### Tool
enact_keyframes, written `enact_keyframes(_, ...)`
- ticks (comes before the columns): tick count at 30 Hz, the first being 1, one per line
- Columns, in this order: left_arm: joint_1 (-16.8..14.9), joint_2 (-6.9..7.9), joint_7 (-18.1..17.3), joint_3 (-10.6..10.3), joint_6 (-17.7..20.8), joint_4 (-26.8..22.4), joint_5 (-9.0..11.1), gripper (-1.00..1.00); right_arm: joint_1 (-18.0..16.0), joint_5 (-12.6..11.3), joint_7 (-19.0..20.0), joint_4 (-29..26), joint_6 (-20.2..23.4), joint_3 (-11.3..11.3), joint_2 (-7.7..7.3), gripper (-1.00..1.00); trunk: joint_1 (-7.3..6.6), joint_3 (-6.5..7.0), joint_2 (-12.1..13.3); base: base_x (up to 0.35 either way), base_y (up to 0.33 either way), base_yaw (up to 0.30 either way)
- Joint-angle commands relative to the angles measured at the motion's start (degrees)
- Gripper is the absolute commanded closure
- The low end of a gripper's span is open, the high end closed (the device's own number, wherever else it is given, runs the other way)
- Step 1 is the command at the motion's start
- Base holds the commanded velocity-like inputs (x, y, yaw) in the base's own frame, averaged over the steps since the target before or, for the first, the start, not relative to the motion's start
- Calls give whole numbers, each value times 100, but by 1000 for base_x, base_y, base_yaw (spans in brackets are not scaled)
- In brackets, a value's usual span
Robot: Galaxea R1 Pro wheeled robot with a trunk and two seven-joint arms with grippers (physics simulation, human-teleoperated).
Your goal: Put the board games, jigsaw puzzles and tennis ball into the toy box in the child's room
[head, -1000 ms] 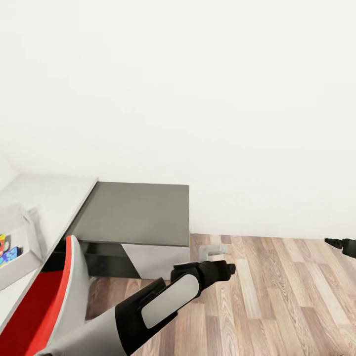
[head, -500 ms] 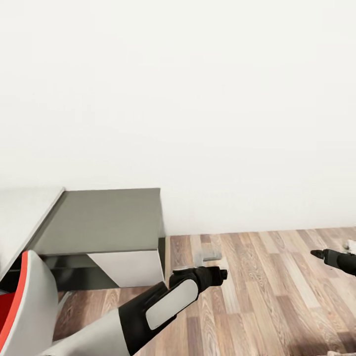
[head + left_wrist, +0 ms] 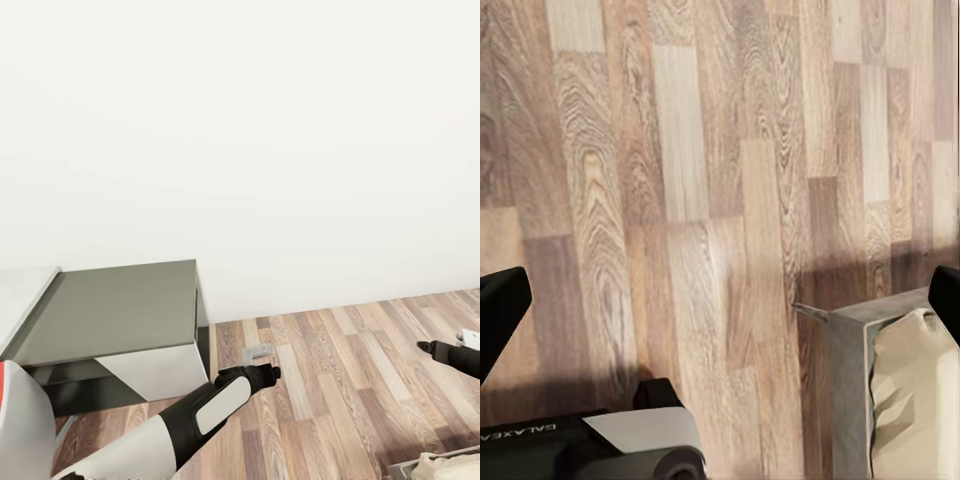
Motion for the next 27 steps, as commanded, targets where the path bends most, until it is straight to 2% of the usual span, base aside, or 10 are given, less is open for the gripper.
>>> enact_keyframes(1,-2,2,-21,19,-10,36,26,-100,-5,27,35,-4,31,-9,-1,-100,3,-3,-11,0,0,-209)
enact_keyframes(7,27,15,-393,162,-206,325,41,-100,-6,25,35,7,23,-4,5,-100,3,42,-11,0,0,-209)
enact_keyframes(9,28,12,-623,243,-243,544,55,-100,-4,25,38,35,0,1,29,-100,3,57,-11,0,0,-209)
enact_keyframes(10,27,8,-805,310,-253,685,65,-100,-3,27,40,53,-12,22,76,-100,3,64,-11,0,0,-209)
enact_keyframes(11,27,14,-1193,488,-260,948,78,-100,-2,40,42,77,-30,147,193,-100,3,71,-11,0,0,-209)
enact_keyframes(13,31,17,-1447,589,-263,1027,84,-100,0,42,43,83,-38,202,228,-100,3,86,-11,0,0,-208)
enact_keyframes(14,36,25,-1944,728,-249,1105,81,-100,2,44,43,88,-44,251,260,-100,3,94,-11,0,0,-208)
enact_keyframes(15,38,44,-2210,789,-233,1153,80,-100,2,46,43,90,-46,270,272,-100,3,101,-11,0,0,-208)
enact_keyframes(20,41,78,-2631,870,-207,1255,81,-100,3,44,43,93,-50,300,289,-100,3,138,-11,0,0,-208)
enact_keyframes(27,49,106,-2673,898,-251,1453,79,-100,3,40,44,93,-52,307,293,-100,3,190,-11,0,0,-208)
